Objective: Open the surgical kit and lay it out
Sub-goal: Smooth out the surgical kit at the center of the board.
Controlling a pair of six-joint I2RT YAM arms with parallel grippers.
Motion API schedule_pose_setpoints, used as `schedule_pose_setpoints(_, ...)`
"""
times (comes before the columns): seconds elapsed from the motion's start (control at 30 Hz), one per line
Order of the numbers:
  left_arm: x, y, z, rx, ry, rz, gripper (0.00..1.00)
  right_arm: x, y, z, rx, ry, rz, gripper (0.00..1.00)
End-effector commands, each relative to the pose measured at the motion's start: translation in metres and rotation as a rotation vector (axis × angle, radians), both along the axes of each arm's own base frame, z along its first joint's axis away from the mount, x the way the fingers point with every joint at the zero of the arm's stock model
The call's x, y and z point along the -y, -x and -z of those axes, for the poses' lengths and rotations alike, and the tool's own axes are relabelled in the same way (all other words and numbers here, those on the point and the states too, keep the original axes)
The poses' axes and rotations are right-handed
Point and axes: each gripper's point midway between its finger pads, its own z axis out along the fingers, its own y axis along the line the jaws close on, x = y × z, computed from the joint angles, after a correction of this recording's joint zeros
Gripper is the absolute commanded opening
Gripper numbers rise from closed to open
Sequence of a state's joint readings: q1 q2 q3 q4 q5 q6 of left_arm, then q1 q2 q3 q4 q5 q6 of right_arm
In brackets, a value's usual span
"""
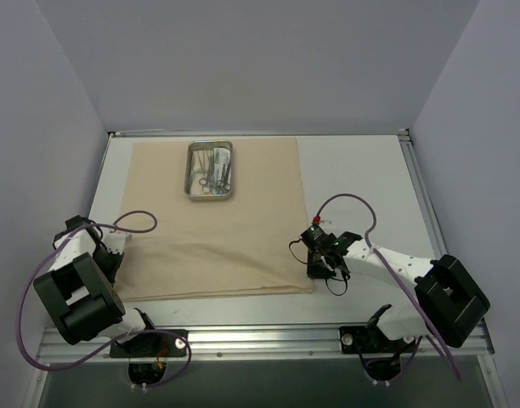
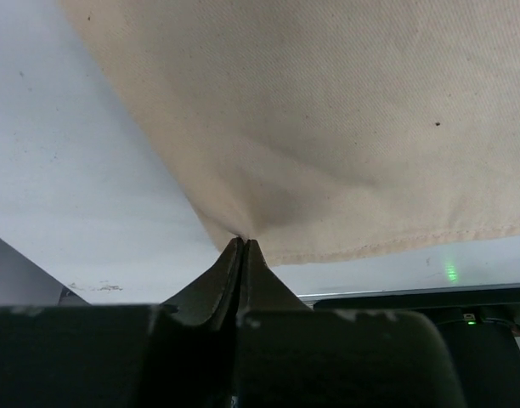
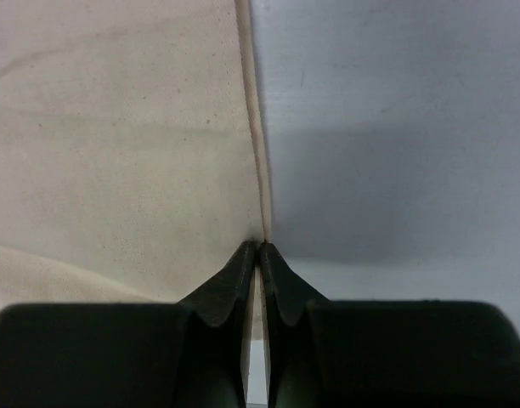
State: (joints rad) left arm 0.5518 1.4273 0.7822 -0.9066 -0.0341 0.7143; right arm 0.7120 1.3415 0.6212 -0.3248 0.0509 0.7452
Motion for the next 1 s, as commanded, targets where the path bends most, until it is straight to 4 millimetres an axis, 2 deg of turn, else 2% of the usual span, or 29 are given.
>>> schedule_pose_setpoints(0.0,-0.014,-0.006,-0.015,0.065,-0.077,0.039,0.02,0.009,-0.006,-0.004,0.042,0.022,0.061,0.0)
schedule_pose_setpoints(0.13,-0.031,-0.01,-0.035,0.104,-0.127,0.042,0.02,0.018,0.0,-0.013,0.035,0.042,0.064,0.0)
schedule_pose_setpoints(0.23,-0.033,-0.009,-0.038,0.101,-0.107,0.034,0.02,0.015,0.002,-0.022,0.034,0.015,0.061,0.0)
schedule_pose_setpoints(0.43,-0.025,-0.001,-0.032,0.064,-0.056,0.066,0.02,0.017,0.009,-0.028,0.016,0.014,0.051,0.0)
schedule_pose_setpoints(0.63,-0.024,0.009,-0.022,0.019,-0.054,0.101,0.02,0.01,0.012,-0.015,-0.019,-0.002,0.028,0.0)
schedule_pose_setpoints(0.7,-0.024,0.012,-0.017,-0.012,-0.043,0.114,0.02,0.012,0.017,-0.003,-0.052,0.015,0.019,0.0)
schedule_pose_setpoints(0.9,-0.026,0.016,-0.006,-0.053,-0.035,0.125,0.02,0.018,0.019,0.001,-0.045,0.031,0.033,0.0)
schedule_pose_setpoints(0.97,-0.028,0.018,-0.003,-0.072,-0.039,0.125,0.02,0.02,0.018,-0.002,-0.031,0.034,0.04,0.06)
